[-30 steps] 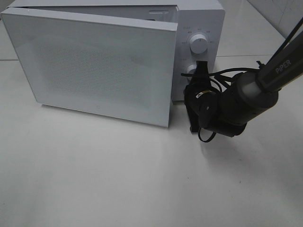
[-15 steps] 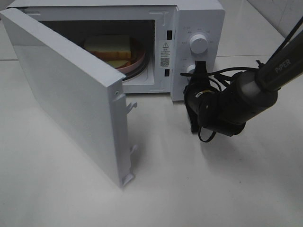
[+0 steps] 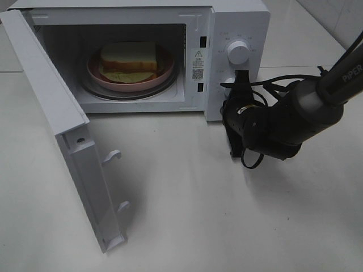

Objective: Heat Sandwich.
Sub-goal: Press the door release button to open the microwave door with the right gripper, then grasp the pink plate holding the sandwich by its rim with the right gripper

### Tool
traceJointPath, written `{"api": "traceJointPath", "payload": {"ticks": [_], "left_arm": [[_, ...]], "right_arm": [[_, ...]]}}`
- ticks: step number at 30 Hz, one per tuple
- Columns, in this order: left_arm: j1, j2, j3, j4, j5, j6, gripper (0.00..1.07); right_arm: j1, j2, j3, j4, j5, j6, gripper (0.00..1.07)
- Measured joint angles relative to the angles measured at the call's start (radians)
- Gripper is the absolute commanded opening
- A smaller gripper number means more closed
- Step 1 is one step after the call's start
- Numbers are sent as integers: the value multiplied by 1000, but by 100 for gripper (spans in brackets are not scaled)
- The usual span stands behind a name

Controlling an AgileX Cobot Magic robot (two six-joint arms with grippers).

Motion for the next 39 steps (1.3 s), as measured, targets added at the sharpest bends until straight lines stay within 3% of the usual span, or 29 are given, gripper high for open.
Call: {"api": "traceJointPath", "payload": {"ticks": [10,19,26,39], "left_arm": [[0,0,0,-1,0,0,98],[0,0,0,-1,0,0,98],[0,0,0,-1,0,0,98],[0,0,0,-1,0,0,98]], "right_arm": [[29,-73,60,31,-19,2,0],[29,-183,175,20,44,-56,0],[29,-324,271,-81,114,-132,1],[29,-511,288,-291,401,-363,2]]}}
